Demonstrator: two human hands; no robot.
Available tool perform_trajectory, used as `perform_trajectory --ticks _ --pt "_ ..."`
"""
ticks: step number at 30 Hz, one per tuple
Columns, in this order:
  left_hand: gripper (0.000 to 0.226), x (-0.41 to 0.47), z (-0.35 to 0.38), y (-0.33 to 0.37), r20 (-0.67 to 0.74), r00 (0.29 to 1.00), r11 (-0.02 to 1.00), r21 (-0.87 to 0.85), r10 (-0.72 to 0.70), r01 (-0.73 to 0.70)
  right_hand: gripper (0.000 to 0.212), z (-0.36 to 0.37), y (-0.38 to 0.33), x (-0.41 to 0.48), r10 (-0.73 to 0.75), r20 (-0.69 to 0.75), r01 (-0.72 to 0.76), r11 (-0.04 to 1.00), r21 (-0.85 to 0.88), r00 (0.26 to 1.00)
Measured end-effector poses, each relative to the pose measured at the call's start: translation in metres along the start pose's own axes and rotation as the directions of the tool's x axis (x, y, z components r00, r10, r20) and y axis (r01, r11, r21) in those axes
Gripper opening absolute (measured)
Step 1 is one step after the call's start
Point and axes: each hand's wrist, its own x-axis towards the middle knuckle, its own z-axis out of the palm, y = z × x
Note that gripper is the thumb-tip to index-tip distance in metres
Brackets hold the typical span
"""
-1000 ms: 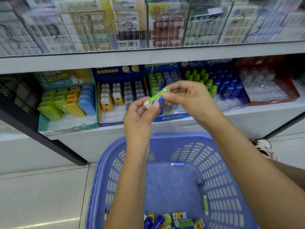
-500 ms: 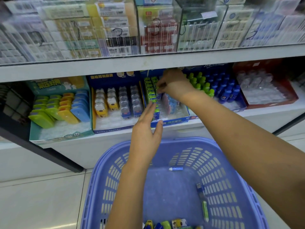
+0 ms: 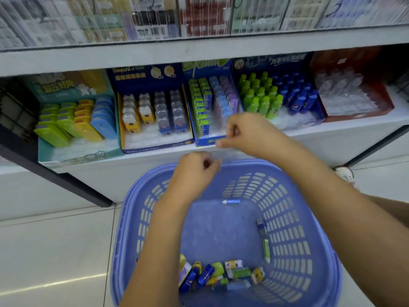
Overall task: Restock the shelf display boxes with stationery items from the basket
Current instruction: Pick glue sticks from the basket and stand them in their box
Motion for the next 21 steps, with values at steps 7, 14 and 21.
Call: perform_trajectory --ticks 7,14,21 --pt "0.032 -0.044 0.100 -0.075 0.712 0.568 0.882 0.468 -0.414 0.055 0.045 0.164 0.061 -0.086 0.225 0.794 -0.052 0.970 -0.239 0.565" --pt "0.029 -0.082 0.140 -0.113 0.777 0.410 0.820 0.561 -0.477 -0.110 0.022 0.243 0.099 -0.110 0.304 0.833 -0.070 0.949 -0.307 0.462" --pt "0.047 -0.092 0.157 -0.122 0.753 0.486 0.798 0.578 -0.444 -0.167 0.037 0.255 0.114 -0.112 0.276 0.873 0.039 0.947 -0.318 0.403"
